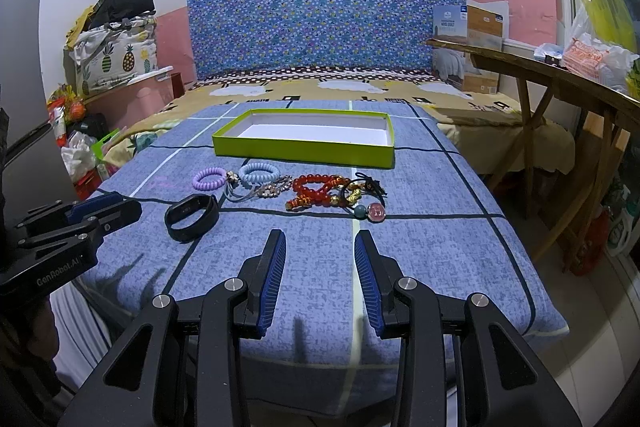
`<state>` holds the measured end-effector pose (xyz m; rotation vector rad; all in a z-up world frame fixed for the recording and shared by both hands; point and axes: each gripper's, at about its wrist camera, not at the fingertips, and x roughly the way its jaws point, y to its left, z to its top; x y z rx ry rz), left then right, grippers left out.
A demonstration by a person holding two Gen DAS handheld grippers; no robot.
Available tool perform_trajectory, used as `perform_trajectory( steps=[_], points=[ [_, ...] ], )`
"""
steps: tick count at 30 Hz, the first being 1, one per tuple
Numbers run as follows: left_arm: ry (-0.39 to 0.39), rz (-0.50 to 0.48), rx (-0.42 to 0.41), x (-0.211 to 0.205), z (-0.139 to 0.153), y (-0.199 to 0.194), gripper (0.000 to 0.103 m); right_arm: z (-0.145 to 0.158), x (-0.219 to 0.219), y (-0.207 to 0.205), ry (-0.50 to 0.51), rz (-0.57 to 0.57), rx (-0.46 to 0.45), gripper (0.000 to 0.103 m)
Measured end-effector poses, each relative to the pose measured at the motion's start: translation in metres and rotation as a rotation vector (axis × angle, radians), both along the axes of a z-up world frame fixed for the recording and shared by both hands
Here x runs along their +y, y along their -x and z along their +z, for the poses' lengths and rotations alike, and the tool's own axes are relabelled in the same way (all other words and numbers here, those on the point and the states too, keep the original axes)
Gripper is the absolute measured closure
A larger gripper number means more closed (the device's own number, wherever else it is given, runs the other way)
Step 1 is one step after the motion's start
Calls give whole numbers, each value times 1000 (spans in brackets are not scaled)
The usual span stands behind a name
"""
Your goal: Organize jewelry
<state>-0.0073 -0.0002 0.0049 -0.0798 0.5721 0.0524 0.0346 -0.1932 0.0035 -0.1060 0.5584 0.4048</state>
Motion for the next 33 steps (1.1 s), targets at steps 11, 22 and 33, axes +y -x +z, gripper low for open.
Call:
perform_trajectory(
  steps=[11,22,33],
  points=[
    [-1,-1,1,0,1,0,71,-1,1,0,1,0,-2,66],
    [3,0,4,0,1,0,71,0,1,-1,1,-1,-3,66],
    [23,-1,21,1,-3,-4,71,-2,-1,-3,1,-1,-1,66]
  ],
)
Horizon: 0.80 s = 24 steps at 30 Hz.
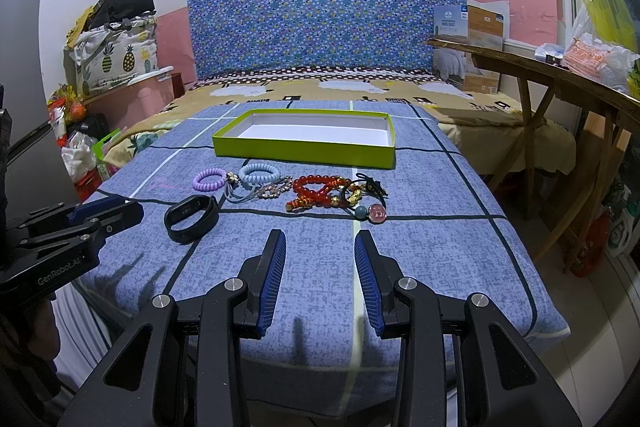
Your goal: Organize jewelry
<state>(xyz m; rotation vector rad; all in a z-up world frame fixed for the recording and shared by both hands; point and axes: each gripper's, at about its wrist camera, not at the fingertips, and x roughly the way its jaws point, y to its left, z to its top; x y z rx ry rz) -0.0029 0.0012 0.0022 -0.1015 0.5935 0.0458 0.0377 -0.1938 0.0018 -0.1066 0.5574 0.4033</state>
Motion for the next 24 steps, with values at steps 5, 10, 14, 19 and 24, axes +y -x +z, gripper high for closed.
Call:
perform_trajectory(
  steps=[5,10,14,19,24],
  points=[
    [6,0,3,2,-1,-3,67,-2,-1,-1,-2,0,1,66],
    [16,9,27,11,-5,-15,66,-3,-1,-6,-4,-1,8,66],
    [18,11,65,18,-12,-29,66,0,-2,-24,-8,-5,24,66],
    [20,3,118,22,-25,-47,66,-5,-7,-50,-13,-21,58,66],
    [17,-6,158,23,-36,-59,66,-13,-12,-76,-2,-43,98,66]
  ],
)
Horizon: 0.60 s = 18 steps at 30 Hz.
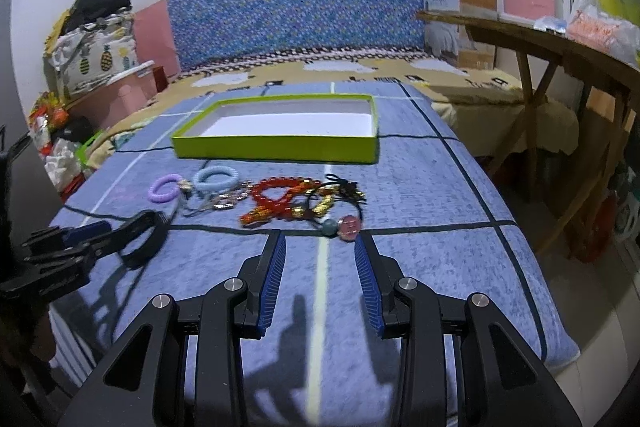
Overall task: Organize jewelry
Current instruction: 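Grasp the black watch band with the left tool while the right grasps the black hair tie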
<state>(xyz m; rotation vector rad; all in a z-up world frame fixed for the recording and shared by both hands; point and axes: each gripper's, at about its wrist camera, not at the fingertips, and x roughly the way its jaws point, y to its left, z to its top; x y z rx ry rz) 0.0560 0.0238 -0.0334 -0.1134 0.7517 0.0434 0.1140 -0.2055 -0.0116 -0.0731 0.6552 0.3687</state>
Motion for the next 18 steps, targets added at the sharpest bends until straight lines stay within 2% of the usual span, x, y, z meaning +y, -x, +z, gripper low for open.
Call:
perform_trajectory(
  steps=[9,18],
  points=[
    [13,2,37,3,-7,-16,67,-14,-4,-51,10,-21,104,66],
    [-16,-2,41,1,-7,-24,80,-23,5,-88,94,34,180,66]
  ],
)
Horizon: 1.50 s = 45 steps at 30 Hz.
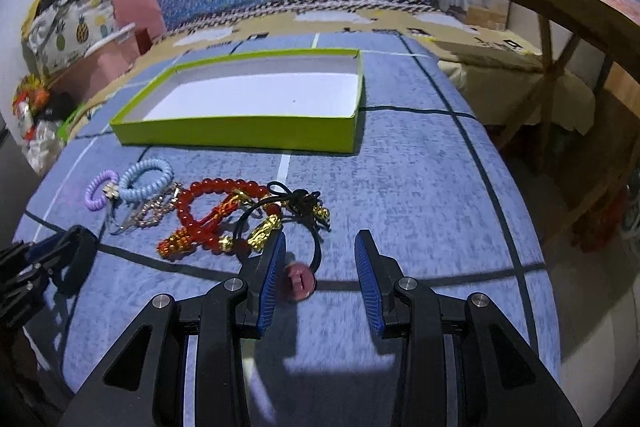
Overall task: Organize jewelry
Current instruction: 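Grasp the black watch band with the left tool while the right grasps the black hair tie, then carry the black band and hair tie with both tools over the green box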
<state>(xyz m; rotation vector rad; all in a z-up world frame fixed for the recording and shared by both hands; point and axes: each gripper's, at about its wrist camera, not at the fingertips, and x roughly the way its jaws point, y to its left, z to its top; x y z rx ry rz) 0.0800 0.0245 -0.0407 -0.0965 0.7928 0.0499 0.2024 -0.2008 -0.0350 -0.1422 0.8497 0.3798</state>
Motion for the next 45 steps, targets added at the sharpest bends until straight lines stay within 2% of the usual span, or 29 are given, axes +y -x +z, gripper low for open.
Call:
perform_trajectory(
  steps=[3,4,5,8,10,15,20,34,38,45],
  points=[
    [-11,-4,2,-2,0,-2,82,-3,4,-7,27,12,11,66],
    [-11,-5,3,-2,0,-2,82,-3,4,-8,32,15,10,73],
    [-11,-6,3,-2,0,-3,82,-3,5,-8,41,18,10,87],
    [-8,-6,6,-2,1,-3,83,-3,5,-7,50,22,11,97],
    [-9,-6,5,-2,1,-3,83,-2,4,-4,49,26,12,100],
    [0,-5,5,-1,1,-3,85,1,-1,6,28,27,8,101],
    [13,-8,-3,0,3,2,91,9,-6,16,-6,22,-6,101],
    [40,-33,-63,4,29,12,91,42,-1,26,-75,50,-72,101],
    [31,-40,-80,6,39,0,91,51,4,16,-86,64,-87,101],
    [9,-39,-116,14,59,-43,91,60,17,-21,-94,78,-92,101]
  ],
)
